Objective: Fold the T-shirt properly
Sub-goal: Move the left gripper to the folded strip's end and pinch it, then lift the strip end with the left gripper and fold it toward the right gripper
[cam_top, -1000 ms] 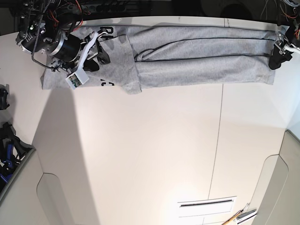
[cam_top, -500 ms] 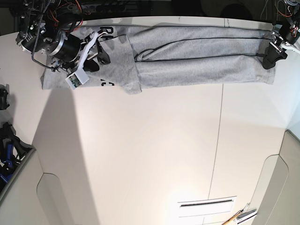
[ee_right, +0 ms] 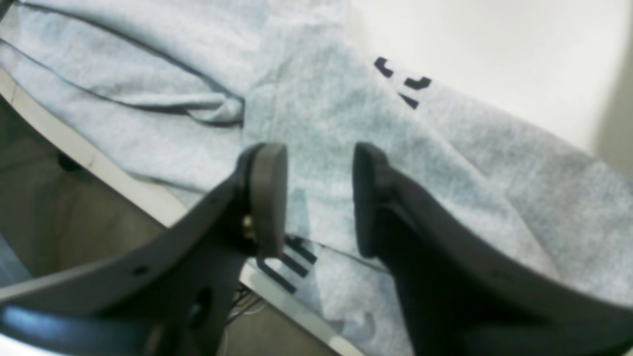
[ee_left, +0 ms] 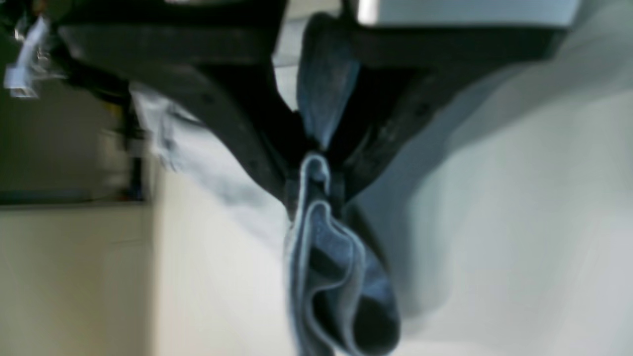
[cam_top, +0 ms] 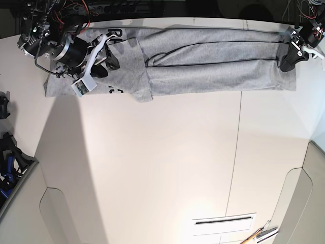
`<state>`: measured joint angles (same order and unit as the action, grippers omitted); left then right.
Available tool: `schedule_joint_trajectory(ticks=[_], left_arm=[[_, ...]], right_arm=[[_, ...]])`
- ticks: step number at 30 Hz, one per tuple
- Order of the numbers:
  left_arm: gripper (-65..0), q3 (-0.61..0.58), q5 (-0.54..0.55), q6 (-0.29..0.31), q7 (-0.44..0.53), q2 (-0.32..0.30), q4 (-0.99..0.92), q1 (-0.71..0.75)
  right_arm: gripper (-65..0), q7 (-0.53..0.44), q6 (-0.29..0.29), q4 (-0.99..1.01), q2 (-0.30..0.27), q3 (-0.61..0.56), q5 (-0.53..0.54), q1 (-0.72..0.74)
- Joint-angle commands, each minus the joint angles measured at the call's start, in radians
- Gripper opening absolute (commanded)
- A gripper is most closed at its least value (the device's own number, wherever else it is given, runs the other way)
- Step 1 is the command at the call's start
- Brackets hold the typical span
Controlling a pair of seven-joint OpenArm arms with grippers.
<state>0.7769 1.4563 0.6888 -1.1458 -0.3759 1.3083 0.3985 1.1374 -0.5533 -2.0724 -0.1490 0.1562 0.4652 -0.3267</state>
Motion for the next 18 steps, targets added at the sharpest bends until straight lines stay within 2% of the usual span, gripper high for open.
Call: schedule_joint_trajectory(ticks=[1, 5, 10, 14, 18], left_arm=[[-65.0, 0.005, 0.027, 0.009, -0.016, -0.018, 0.038, -0.002], [-65.0, 0.005, 0.027, 0.009, -0.079, -0.018, 0.134, 0.002], [-65.0, 0.005, 0.027, 0.009, -0.086, -0.01, 0.288, 0.029], [-65.0, 0.003, 0.027, 0.009, -0.085, 0.042, 0.412, 0.04], [-65.0, -0.053, 0.027, 0.009, -0.085, 0.087, 0.479, 0.039]], right_arm=[[-42.7, -0.022, 0.0, -0.019, -0.003, 0.003, -0.003, 0.005], [-42.7, -0.046, 0.009, -0.019, -0.003, 0.024, -0.04, 0.005], [-42.7, -0.066, 0.011, -0.019, -0.003, 0.129, -0.037, 0.005], [-42.7, -0.072, 0.011, -0.019, -0.003, 0.234, -0.002, 0.005], [-42.7, -0.072, 0.011, -0.019, -0.003, 0.313, 0.014, 0.005]])
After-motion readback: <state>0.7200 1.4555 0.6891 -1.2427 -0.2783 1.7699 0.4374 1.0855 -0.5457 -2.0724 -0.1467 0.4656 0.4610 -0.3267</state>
